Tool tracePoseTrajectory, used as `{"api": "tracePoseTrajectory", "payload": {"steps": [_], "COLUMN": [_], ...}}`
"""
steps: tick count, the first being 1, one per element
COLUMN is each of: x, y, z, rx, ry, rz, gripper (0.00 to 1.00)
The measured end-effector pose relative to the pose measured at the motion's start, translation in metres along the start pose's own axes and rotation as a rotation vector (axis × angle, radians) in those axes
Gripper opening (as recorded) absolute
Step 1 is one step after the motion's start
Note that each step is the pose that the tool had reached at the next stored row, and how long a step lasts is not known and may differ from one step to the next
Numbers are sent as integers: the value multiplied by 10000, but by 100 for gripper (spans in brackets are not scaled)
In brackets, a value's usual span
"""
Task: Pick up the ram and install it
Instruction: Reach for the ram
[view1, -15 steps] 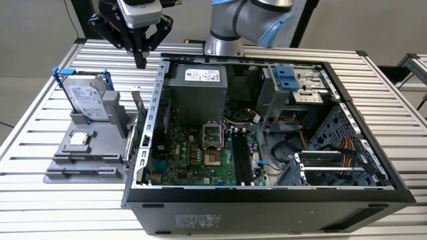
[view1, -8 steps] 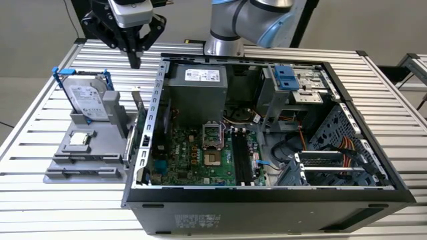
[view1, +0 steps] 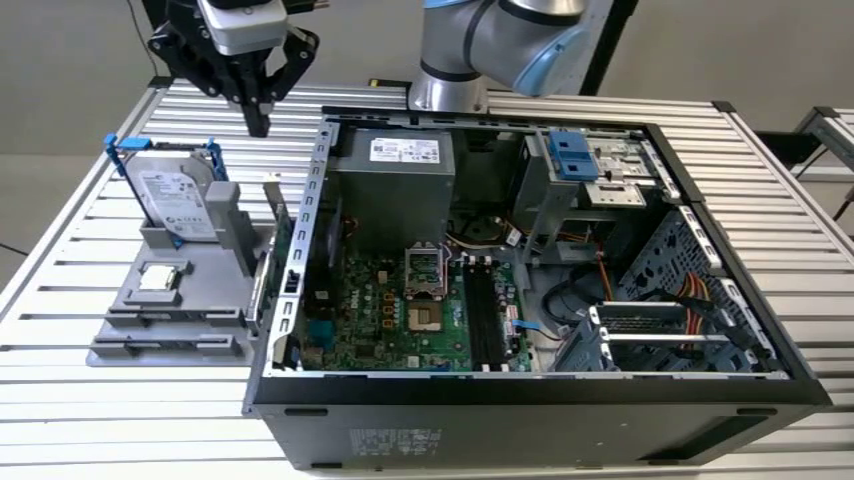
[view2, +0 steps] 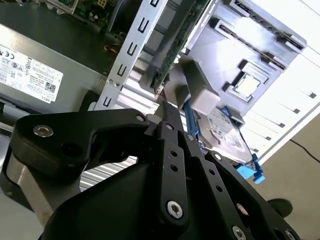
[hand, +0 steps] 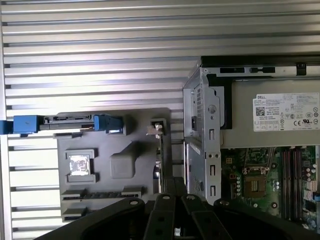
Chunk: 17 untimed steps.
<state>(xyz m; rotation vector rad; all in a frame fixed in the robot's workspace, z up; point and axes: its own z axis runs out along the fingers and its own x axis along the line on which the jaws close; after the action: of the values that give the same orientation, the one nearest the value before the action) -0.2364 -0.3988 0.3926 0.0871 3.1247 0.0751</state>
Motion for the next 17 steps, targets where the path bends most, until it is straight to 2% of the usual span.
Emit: {"api": "tracePoseTrajectory", "payload": {"steps": [10, 17], "x": [104, 176], "y": [-6, -10], "z": [-2, -3], "rx": [2, 5], "ry": [24, 84], "rz": [-1, 2], "gripper": [0, 0]}}
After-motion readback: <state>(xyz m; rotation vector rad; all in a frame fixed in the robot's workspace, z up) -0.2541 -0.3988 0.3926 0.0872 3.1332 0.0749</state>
